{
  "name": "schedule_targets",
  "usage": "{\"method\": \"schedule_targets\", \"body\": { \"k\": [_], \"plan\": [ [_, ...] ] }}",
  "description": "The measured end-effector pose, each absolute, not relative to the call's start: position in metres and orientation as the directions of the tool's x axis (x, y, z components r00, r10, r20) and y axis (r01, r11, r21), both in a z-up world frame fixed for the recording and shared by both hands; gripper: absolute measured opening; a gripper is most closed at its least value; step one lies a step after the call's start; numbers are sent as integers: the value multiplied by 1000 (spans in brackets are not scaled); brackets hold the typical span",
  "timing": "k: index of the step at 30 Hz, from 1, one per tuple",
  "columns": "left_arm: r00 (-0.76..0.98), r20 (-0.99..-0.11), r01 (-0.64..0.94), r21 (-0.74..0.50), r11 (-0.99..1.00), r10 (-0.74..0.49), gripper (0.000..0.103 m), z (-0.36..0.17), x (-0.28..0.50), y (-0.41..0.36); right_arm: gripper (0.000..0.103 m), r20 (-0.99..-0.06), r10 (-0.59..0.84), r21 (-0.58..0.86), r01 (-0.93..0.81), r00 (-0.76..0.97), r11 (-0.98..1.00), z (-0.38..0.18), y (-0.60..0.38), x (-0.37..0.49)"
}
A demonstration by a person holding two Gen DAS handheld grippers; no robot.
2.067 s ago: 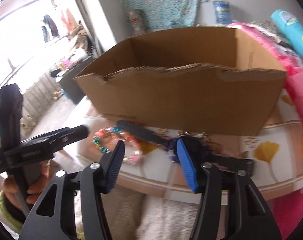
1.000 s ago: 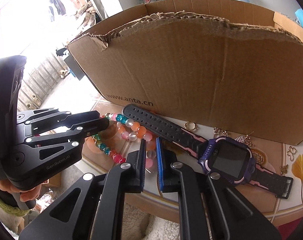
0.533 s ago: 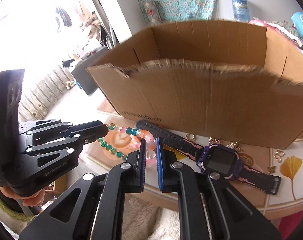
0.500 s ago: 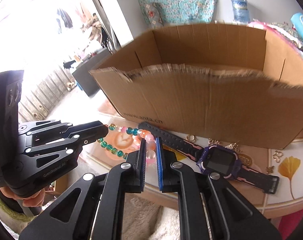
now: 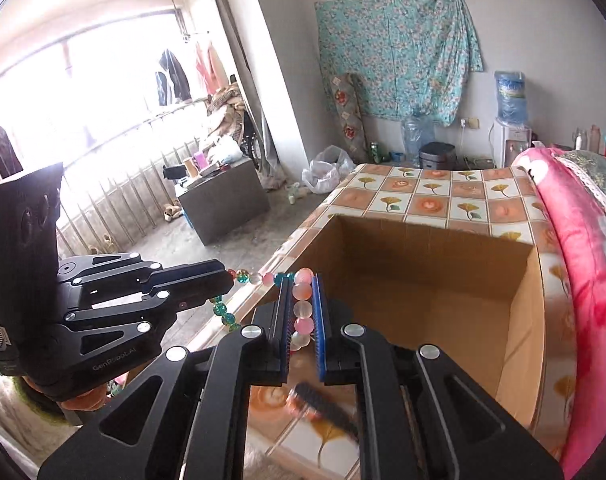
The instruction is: Organize jewelry
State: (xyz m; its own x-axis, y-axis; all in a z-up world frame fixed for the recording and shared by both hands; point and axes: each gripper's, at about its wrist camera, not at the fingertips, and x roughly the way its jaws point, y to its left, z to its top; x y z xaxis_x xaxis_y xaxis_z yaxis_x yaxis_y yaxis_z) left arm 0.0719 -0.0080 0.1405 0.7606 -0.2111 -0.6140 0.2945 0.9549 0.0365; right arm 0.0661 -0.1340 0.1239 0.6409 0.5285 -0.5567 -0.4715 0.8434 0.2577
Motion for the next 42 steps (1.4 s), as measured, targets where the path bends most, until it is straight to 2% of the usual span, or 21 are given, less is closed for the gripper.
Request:
{"method": "schedule_targets", "body": {
  "k": [5,11,19,20,21,22,23,28,30,31,33,36,38,40,42],
  "plan": [
    [697,-697,284,53,957,-169,9,128,146,-16,10,-681,537,335,-441,497,833,99,-120,161],
    [551,-828,281,72,957,-100,9,76,215,-23,10,-809,505,392,-363,302,845,39,-117,245],
    [470,-883,283,137,949,-12,9,44,250,-29,10,-878,439,372,-304,190,877,-4,-109,299],
    [475,-880,274,144,951,-4,12,45,251,-29,10,-882,440,377,-307,169,874,-6,-108,303],
    [476,-880,270,144,952,-2,21,46,252,-29,11,-886,436,377,-300,161,876,-9,-107,306],
    [480,-877,268,139,953,-7,25,48,252,-29,11,-887,430,372,-291,168,882,-10,-108,308],
    [495,-868,260,131,957,-16,29,52,250,-28,11,-886,427,365,-296,180,882,-9,-108,309],
    [592,-805,244,125,962,-45,32,84,226,-25,11,-859,439,353,-314,265,881,20,-118,297],
    [638,-766,248,110,963,-77,45,102,208,-22,11,-836,451,353,-324,314,878,41,-125,285],
    [667,-739,249,96,964,-98,48,112,196,-19,11,-815,464,355,-334,346,873,56,-131,274],
    [708,-694,252,77,965,-130,66,129,168,-12,11,-774,483,348,-361,411,865,85,-143,250],
    [748,-644,229,25,973,-160,84,143,128,4,11,-684,519,339,-406,513,849,129,-170,195],
    [757,-632,205,-12,979,-166,90,141,105,17,13,-619,545,341,-431,566,835,149,-192,151],
    [747,-649,145,-55,988,-146,90,125,86,28,24,-571,555,346,-436,605,831,155,-212,111],
    [713,-688,96,-94,991,-135,91,98,70,36,28,-529,563,372,-422,635,826,149,-230,74]
  ]
}}
